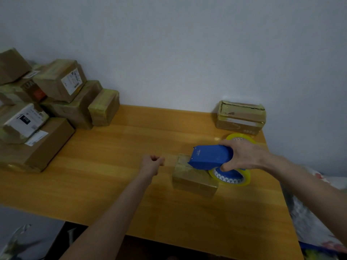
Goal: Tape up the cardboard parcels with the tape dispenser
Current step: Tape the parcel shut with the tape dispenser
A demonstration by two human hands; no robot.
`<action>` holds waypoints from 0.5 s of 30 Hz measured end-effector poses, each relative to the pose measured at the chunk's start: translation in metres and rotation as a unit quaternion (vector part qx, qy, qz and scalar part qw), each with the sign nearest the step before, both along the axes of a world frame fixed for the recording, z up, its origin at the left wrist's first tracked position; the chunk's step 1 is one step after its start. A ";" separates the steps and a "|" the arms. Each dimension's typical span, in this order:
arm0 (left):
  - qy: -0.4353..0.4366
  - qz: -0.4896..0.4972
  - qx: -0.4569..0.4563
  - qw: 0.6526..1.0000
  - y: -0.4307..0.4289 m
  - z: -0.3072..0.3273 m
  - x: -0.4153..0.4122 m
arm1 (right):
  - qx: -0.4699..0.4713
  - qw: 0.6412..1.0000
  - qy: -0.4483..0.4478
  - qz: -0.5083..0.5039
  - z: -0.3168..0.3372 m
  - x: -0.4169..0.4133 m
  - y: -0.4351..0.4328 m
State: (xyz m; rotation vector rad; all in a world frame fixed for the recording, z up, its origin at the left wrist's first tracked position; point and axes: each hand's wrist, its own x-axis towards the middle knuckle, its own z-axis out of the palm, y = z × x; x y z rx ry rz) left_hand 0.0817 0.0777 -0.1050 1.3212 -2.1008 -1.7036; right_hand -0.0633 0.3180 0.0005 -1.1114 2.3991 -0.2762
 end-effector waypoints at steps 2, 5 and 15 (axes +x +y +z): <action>-0.005 0.006 -0.004 1.000 0.002 -0.005 -0.002 | -0.001 1.000 0.002 -0.006 -0.001 0.000 0.000; -0.020 0.000 -0.014 1.000 0.007 -0.016 -0.007 | 0.003 1.000 -0.003 -0.013 -0.002 0.000 0.001; -0.225 -0.224 -0.201 0.927 0.010 -0.034 -0.002 | 0.022 1.000 0.016 -0.014 -0.007 0.004 -0.001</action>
